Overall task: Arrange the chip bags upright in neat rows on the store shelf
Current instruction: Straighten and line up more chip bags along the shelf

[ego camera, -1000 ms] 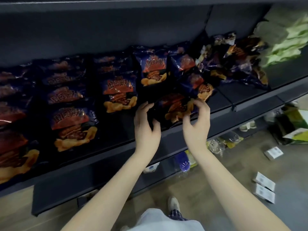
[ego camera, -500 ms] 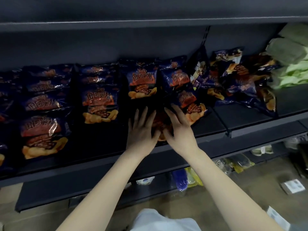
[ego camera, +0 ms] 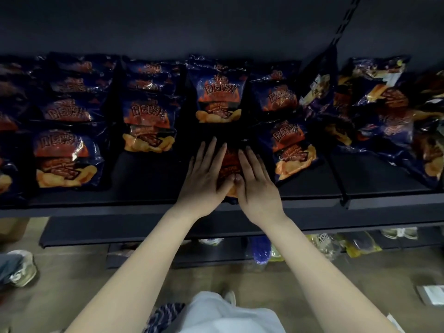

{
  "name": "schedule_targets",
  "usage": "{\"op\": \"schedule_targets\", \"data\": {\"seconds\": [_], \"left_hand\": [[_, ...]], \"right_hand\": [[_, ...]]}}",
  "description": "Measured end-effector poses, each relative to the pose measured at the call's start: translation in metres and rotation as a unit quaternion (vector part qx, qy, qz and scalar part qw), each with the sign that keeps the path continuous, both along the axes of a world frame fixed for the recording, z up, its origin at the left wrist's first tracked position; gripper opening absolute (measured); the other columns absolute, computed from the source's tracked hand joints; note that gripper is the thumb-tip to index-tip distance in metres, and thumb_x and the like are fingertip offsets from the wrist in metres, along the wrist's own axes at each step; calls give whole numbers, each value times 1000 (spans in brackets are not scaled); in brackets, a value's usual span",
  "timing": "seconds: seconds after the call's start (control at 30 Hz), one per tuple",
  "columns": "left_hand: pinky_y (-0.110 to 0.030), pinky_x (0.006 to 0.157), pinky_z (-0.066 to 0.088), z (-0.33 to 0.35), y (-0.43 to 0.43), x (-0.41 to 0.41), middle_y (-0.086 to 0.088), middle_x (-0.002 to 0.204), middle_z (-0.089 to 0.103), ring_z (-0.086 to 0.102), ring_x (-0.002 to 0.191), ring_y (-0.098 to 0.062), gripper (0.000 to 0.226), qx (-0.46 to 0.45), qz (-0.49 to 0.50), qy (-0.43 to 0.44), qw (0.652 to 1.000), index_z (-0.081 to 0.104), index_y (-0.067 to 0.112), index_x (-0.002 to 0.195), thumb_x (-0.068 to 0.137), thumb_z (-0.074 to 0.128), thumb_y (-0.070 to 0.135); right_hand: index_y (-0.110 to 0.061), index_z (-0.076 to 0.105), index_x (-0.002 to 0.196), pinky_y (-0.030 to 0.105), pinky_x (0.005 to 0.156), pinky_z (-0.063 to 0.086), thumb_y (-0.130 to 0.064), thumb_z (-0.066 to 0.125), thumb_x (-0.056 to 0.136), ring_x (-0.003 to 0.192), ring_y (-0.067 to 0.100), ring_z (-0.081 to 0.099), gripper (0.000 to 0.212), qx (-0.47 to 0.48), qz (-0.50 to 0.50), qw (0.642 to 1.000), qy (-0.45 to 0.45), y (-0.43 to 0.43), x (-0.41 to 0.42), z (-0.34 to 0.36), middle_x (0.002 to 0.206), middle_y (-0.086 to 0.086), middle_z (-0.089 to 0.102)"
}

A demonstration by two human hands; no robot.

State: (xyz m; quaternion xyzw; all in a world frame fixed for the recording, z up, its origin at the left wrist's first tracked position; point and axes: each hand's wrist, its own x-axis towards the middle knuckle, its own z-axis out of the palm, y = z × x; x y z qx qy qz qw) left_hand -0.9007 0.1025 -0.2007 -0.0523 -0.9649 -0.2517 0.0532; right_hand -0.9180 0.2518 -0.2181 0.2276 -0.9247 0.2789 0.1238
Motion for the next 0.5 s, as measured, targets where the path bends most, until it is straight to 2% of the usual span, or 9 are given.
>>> {"op": "schedule_targets", "data": {"seconds": [0.1, 0.17, 0.2, 0.23, 0.3, 0.33, 0.37, 0.4, 0.5], "left_hand": [[-37, 113, -6, 2, 4, 2, 18, 149, -27, -28, 138, -10, 75, 70, 12, -10, 997, -5, 35, 147, 87, 36, 55], [-31, 112, -3, 11, 8, 5, 10, 153, -23, -20, 141, -12, 86, 178, 60, -10, 982, -8, 31, 147, 88, 53, 42], [-27, 111, 1, 15, 9, 5, 5, 156, -15, -11, 143, -11, 88, 251, 103, -5, 962, -6, 29, 147, 88, 58, 37], [-25, 112, 8, 20, 10, 6, 2, 157, -1, 3, 143, -11, 86, 333, 156, -1, 930, 1, 27, 148, 87, 60, 34], [-31, 109, 30, 30, 5, 5, 3, 146, 37, 37, 132, -13, 69, 511, 251, -21, 822, 28, 25, 143, 85, 63, 34], [-35, 104, 40, 32, 1, 3, 3, 132, 53, 50, 121, -14, 53, 580, 264, -43, 770, 44, 24, 133, 84, 64, 33], [-37, 97, 46, 33, -2, 2, 2, 119, 62, 58, 111, -15, 36, 617, 260, -69, 740, 55, 24, 119, 85, 65, 30], [-35, 90, 50, 36, -6, 2, 1, 109, 67, 63, 104, -16, 26, 626, 244, -91, 735, 61, 23, 110, 85, 65, 28], [-24, 82, 49, 44, -19, 5, 5, 108, 68, 63, 103, -10, 35, 566, 190, -86, 798, 62, 19, 114, 81, 69, 29]], "right_hand": [[-16, 26, 148, 37, 106, 38, -38, 23, 97, 137, 31, 35, 56, -1, 3, 1000, -16, 2, 0, -1, 156, 5, 24], [-16, 25, 148, 41, 102, 43, -39, 23, 96, 133, 34, 40, 57, 0, 7, 1000, -24, 3, 0, -1, 156, 5, 23], [-16, 26, 148, 43, 100, 45, -38, 23, 96, 132, 35, 40, 57, -1, 10, 1000, -24, 3, -1, -1, 156, 6, 24], [-15, 26, 148, 43, 99, 46, -38, 24, 96, 131, 35, 41, 57, -3, 12, 1000, -26, 3, -1, 0, 155, 6, 24], [-14, 26, 148, 42, 95, 49, -34, 29, 94, 132, 33, 41, 57, -18, 17, 999, -19, 4, -1, 2, 155, 6, 25], [-14, 26, 147, 40, 94, 50, -30, 33, 93, 133, 31, 40, 57, -36, 21, 999, -10, 5, 0, 2, 155, 6, 25], [-13, 25, 147, 36, 96, 49, -26, 36, 93, 136, 26, 37, 57, -61, 30, 998, 0, 5, 2, 3, 155, 4, 24], [-14, 23, 147, 28, 99, 46, -23, 39, 91, 138, 20, 32, 59, -88, 41, 995, 8, 4, 4, 4, 155, 0, 21], [-13, 19, 147, 11, 107, 28, -14, 43, 87, 142, 10, 20, 64, -149, 81, 985, 34, -7, 12, 15, 152, -6, 15]]}}
